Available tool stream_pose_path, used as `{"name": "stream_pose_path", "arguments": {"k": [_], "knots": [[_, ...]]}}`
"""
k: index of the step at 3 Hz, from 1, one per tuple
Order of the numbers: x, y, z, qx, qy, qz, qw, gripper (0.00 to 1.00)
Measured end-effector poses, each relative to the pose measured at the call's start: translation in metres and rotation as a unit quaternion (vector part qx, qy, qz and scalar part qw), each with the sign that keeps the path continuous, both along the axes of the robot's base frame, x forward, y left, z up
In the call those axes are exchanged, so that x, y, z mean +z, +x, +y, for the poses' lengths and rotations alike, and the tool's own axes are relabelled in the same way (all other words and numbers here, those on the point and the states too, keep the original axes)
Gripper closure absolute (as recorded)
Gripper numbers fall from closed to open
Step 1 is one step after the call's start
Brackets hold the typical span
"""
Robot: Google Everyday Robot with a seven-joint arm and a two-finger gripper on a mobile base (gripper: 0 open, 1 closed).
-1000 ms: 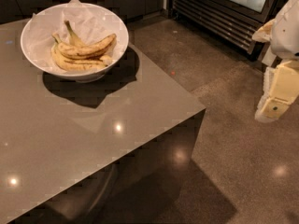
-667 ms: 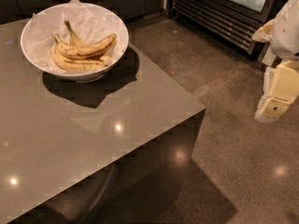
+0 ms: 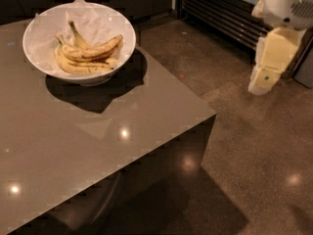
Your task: Pick banana from white bowl
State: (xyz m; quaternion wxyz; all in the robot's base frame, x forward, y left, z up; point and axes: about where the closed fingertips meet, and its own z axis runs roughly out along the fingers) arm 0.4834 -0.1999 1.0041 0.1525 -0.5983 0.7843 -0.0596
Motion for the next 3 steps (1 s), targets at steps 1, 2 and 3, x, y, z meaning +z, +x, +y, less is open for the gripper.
{"name": "stream_pose_path", "arguments": {"k": [1,2,3], "knots": [[0.007,0.033,0.022,0.022,-0.013,0.004,0.9997,0.0],[0.012,0.041,0.031,0.028,-0.007,-0.012,0.9995,0.0],[0.013,0.061,0.048,0.047,0.011,-0.018,0.9987,0.0]]}}
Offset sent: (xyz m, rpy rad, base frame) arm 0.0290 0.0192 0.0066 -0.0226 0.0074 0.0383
